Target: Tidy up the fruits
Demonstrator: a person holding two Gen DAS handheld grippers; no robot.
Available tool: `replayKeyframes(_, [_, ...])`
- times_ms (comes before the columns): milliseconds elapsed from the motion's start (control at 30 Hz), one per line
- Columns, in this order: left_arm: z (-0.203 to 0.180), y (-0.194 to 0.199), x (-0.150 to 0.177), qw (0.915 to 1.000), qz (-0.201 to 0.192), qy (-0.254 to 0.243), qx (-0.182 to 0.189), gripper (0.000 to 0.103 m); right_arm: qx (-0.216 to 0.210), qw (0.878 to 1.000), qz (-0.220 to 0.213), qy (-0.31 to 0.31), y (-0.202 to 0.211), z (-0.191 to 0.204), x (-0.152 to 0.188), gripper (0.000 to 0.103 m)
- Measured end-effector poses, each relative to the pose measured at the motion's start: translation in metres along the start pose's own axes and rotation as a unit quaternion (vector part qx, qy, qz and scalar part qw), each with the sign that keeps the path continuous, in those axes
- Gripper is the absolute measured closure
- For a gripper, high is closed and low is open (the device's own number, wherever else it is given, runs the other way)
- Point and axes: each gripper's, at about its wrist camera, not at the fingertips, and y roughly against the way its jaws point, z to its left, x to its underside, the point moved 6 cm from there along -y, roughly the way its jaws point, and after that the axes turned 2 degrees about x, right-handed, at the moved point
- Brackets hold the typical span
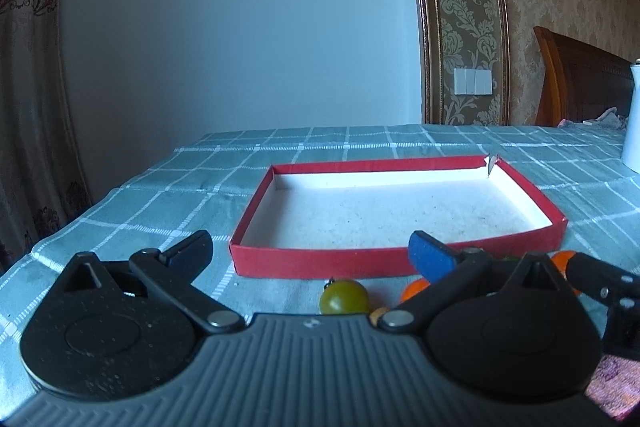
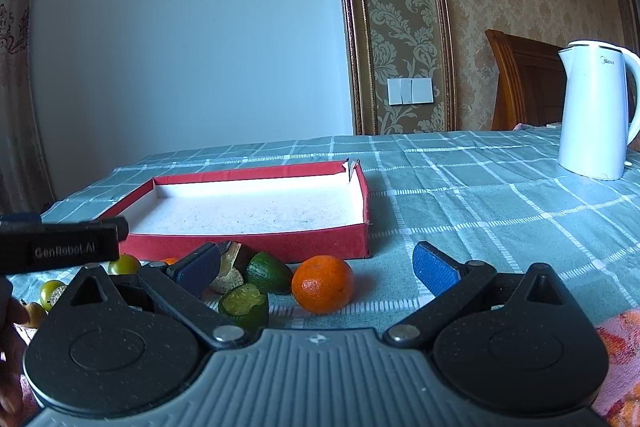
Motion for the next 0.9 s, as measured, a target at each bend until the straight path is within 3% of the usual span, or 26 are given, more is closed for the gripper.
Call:
replayKeyframes(133, [-0.002,-0.009,0.005,0.9999,-0.007,-0.012,0.002,0.000,-0.002,1.000,0.000,-0.005,0.000,-0.001,0.000,0.000])
replayKeyframes(367, [-0.002,-0.023,0.012,0.9994,0.025,-0.006,0.023,0.000,-0.006,1.000,0.001,-0.008,0.000,-0.002,0.002,0.000])
replayKeyframes(900, [0.007,-0.025,0.014,0.9993,0.031,0.015,0.011,0.000,-0.011,1.000,-0.001,-0.014,0.000,-0.003,0.002,0.000])
